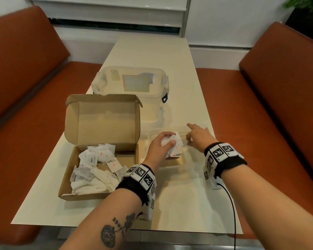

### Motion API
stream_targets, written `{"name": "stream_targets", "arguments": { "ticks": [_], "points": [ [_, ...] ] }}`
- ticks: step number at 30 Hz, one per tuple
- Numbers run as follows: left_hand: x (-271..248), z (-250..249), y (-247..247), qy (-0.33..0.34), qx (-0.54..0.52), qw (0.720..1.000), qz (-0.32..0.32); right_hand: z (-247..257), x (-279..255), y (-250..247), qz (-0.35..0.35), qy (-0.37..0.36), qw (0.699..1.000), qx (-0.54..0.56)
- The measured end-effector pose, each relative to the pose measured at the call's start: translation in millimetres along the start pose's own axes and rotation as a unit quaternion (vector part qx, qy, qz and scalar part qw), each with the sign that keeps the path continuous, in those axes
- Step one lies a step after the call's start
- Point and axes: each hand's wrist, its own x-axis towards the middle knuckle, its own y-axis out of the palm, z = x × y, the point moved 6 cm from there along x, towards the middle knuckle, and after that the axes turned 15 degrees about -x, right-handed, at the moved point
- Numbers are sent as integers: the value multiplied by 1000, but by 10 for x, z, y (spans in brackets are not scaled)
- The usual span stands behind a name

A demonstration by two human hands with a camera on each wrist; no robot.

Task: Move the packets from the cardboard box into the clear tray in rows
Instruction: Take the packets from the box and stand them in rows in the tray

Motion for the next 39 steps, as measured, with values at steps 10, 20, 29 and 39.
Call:
{"name": "stream_targets", "arguments": {
  "ticks": [10, 20, 29, 39],
  "points": [
    [-76, -185, -193, 90, 29, 988, -118, -130, -147, -75, 33, 59, 998, -10],
    [-16, -98, -210, 78, 76, 982, -157, -82, -91, -7, 63, 70, 994, -52],
    [-95, 20, -201, 88, 71, 975, -191, -86, -63, 17, 68, 68, 990, -100],
    [-106, 26, -180, 88, 81, 975, -189, -29, -53, -1, 75, 27, 986, -144]
  ]
}}
